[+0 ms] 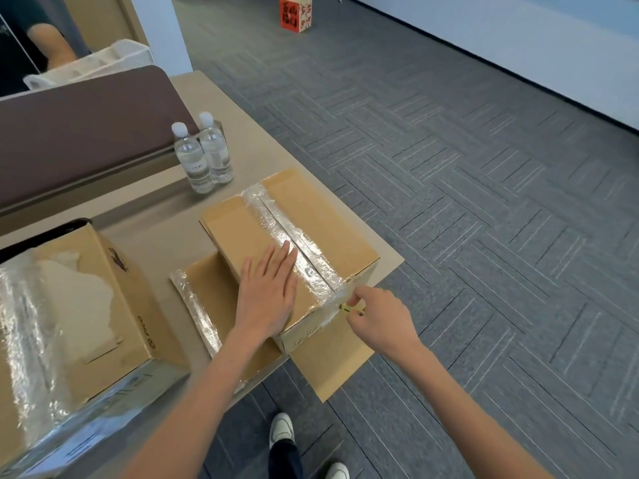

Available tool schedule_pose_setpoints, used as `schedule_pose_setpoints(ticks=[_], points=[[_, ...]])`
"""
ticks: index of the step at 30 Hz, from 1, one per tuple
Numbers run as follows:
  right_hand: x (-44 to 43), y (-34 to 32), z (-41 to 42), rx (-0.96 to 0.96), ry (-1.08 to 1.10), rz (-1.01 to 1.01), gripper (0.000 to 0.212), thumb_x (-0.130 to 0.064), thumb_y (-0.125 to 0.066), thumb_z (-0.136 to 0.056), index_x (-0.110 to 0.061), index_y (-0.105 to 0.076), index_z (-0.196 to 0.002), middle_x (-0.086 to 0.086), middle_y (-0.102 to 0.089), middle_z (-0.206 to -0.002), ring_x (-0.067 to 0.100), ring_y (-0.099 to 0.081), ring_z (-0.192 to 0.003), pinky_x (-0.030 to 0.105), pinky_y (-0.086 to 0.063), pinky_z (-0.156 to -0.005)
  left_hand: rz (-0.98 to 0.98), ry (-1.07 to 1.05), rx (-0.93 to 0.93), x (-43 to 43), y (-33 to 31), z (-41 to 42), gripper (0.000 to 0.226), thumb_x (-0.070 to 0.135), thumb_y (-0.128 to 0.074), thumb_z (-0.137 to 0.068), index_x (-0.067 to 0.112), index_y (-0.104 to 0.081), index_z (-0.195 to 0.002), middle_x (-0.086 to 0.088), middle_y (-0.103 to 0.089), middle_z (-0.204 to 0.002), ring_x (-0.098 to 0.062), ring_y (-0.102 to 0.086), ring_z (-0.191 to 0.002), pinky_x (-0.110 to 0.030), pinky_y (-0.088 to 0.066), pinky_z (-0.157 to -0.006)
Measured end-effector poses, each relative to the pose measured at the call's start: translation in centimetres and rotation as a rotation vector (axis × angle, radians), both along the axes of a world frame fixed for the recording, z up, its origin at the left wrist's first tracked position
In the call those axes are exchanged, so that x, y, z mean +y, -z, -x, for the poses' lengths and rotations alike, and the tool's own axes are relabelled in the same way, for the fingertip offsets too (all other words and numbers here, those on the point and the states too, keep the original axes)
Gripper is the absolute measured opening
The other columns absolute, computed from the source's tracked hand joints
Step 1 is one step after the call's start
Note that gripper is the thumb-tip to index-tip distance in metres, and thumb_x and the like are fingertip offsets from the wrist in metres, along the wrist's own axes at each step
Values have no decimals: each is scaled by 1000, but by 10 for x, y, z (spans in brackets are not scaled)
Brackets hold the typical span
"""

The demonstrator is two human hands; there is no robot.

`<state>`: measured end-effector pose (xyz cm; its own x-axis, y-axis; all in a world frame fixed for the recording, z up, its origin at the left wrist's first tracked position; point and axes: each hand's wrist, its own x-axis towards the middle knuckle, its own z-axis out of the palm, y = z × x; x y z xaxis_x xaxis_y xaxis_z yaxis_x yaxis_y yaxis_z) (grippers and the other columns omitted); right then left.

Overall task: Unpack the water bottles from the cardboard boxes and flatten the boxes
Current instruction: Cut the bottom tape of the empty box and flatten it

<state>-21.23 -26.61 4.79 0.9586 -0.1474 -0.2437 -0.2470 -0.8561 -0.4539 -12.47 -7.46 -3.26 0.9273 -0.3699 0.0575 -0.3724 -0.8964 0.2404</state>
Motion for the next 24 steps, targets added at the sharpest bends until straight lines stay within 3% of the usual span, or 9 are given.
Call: schedule_pose_setpoints(ticks=[2, 5, 8, 11, 14, 16, 18, 24], points=[[-6, 7, 9, -21, 21, -44, 16, -19, -51, -89, -23, -60, -102, -7, -53, -63, 11, -46, -60, 30, -41, -59, -1, 9, -3, 0, 0, 0, 59, 48, -2, -102, 29, -13, -157, 9, -7, -164, -12, 2, -151, -46, -1, -123], [-13, 16, 17, -115, 77, -174, 13, -20, -51, -95, -28, -53, -104, -4, -60, -61, 17, -56, -58, 38, -53, -59, 18, 39, 13, 0, -2, 1, 60, 49, 0, -100, 29, -6, -157, 9, -1, -164, -13, 4, -151, -46, 0, -123], [-16, 22, 18, -161, 24, -210, 17, -20, -51, -99, -33, -50, -109, -7, -65, -71, 8, -57, -53, 34, -52, -57, 66, 104, 58, 4, -5, 6, 63, 52, -4, -100, 27, -8, -157, 8, -2, -164, -10, 4, -151, -45, 0, -123], [-18, 26, 17, -165, -39, -171, 15, -24, -54, -98, -37, -52, -105, -13, -62, -86, 5, -55, -64, 33, -48, -64, 96, 181, 70, 6, -8, 17, 74, 61, -15, -96, 18, -23, -155, 1, -12, -164, -14, -6, -152, -46, -8, -123], [-19, 28, 19, -169, -88, -147, 6, -34, -56, -96, -37, -57, -101, -16, -59, -93, 0, -55, -77, 29, -45, -68, 245, 199, 65, 7, -12, 27, 67, 60, -41, -93, 8, -45, -137, -8, -39, -152, -22, -33, -143, -44, -31, -117], [-18, 29, 18, -199, -110, -147, 5, -36, -58, -95, -37, -59, -100, -17, -60, -94, -1, -55, -80, 26, -46, -69, 243, 237, -15, 8, -12, 29, 56, 58, -45, -93, 8, -54, -116, -10, -52, -138, -24, -45, -133, -44, -43, -109], [-16, 30, 16, -222, -120, -145, 5, -34, -60, -94, -35, -61, -99, -18, -60, -95, 0, -56, -81, 25, -47, -70, 223, 267, -56, 8, -14, 29, 54, 58, -43, -91, 8, -57, -105, -11, -57, -130, -24, -51, -127, -44, -47, -104], [-18, 32, 16, -207, -129, -158, 13, -28, -68, -89, -33, -62, -100, -20, -60, -97, -7, -51, -77, 20, -41, -68, 163, 354, -142, 4, -14, 32, 42, 48, -44, -92, 10, -58, -97, -10, -62, -121, -27, -54, -121, -46, -46, -100]])
